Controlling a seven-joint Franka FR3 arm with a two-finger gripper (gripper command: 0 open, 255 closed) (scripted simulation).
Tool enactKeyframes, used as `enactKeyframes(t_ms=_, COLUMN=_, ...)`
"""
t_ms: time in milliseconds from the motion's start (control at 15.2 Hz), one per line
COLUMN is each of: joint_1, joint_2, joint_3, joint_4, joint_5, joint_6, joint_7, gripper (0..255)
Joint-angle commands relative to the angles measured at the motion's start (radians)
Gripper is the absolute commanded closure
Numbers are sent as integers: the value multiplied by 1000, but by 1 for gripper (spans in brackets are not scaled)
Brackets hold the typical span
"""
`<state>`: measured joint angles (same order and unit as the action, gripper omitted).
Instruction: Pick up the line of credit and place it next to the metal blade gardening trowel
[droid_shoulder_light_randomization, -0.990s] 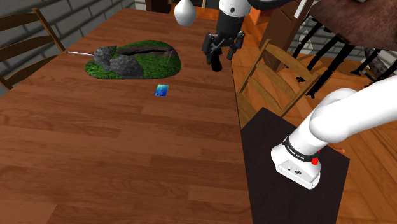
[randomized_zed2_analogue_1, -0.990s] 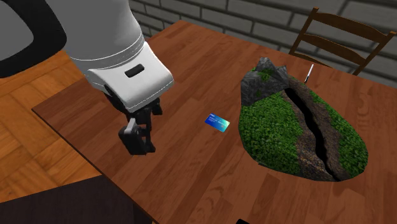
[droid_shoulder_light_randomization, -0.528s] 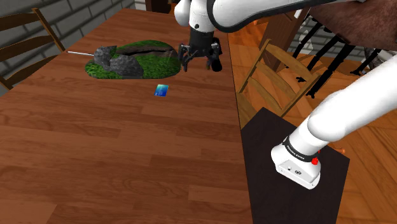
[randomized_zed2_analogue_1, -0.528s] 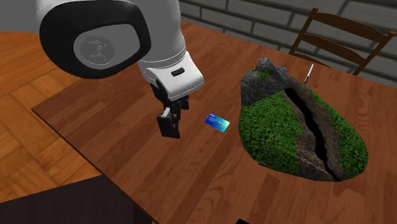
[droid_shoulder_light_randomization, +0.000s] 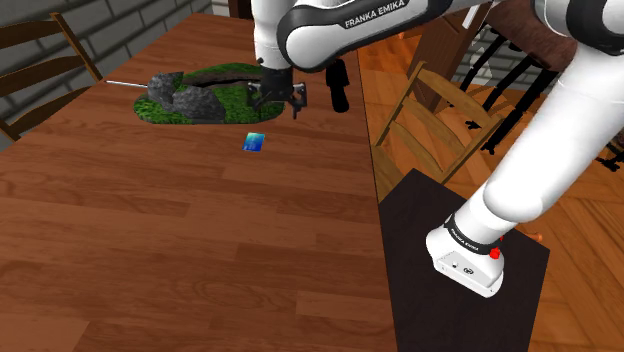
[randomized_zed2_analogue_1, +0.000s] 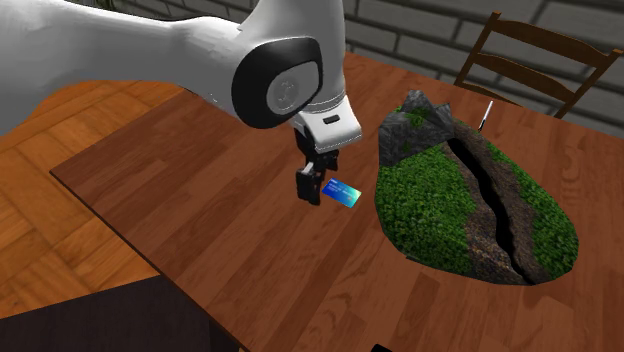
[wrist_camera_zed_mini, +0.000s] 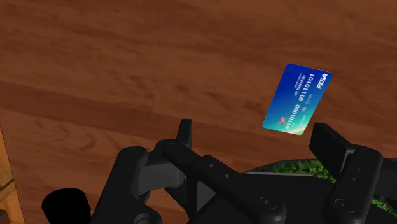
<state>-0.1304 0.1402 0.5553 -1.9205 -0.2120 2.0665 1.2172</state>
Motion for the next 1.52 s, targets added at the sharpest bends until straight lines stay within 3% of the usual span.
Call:
enactKeyframes(t_ms=0, joint_1=24, joint_2=91, joint_3=-9, joint_4=73, joint_5=-64, joint_6=-7, joint_7=93, gripper=0)
enactKeyframes(t_ms=396, joint_1=121, joint_2=349, joint_3=-80, joint_4=332, joint_5=-192, joint_6=-59, joint_7=281, gripper=0)
enactKeyframes(t_ms=924, joint_1=122, joint_2=392, joint_3=-99, joint_4=293, joint_5=-220, joint_6=18, joint_7=298, gripper=0)
enactKeyframes(t_ms=1386, joint_1=122, joint_2=391, joint_3=-99, joint_4=293, joint_5=-220, joint_6=17, joint_7=298, gripper=0)
enactKeyframes(t_ms=1452, joint_1=122, joint_2=391, joint_3=-99, joint_4=293, joint_5=-220, joint_6=17, joint_7=298, gripper=255)
